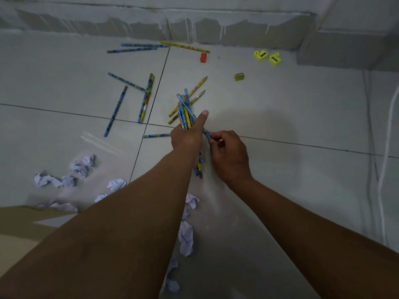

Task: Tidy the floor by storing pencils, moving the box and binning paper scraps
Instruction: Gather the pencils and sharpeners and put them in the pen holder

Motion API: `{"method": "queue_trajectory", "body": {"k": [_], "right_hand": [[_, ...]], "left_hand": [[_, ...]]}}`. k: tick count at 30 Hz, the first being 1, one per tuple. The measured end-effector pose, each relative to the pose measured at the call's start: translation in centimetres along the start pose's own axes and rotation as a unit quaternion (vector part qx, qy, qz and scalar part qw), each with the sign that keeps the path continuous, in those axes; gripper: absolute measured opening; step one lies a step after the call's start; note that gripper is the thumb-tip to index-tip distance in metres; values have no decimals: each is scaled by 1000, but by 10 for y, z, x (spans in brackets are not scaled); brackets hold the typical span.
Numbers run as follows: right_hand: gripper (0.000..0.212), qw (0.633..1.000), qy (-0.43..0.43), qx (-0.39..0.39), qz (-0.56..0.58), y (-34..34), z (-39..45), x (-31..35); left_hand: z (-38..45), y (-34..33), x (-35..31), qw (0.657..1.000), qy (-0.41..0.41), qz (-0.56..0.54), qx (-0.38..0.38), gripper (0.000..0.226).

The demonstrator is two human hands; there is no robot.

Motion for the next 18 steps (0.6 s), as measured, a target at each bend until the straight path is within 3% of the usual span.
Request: {"method": "queue_trajectory", "body": {"k": [3, 8, 11, 18], "right_hand": [[9, 1000, 16, 22, -11, -3, 1, 5], [38, 971, 52, 66, -222, -7, 6, 2], [47, 952, 52, 110, -281, -15, 10, -4], [37, 943, 43, 80, -319, -26, 19, -5]], "left_hand": [[5, 7, 5, 1000, 7, 1, -21, 43], [17, 28, 17, 999, 33, 10, -33, 52], [23, 38, 24, 998, 40, 0, -47, 53], [36, 53, 34, 998, 49, -31, -39, 48]]}}
Point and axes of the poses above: each hand's wrist, its own z-axis towards the middle knuckle, its own y-axis out of the back of the hand, x = y × z, the point moved 4 cm from there along z, towards the middle knuckle, and after that the axes turned 13 degrees about z, right-handed, at the moved point
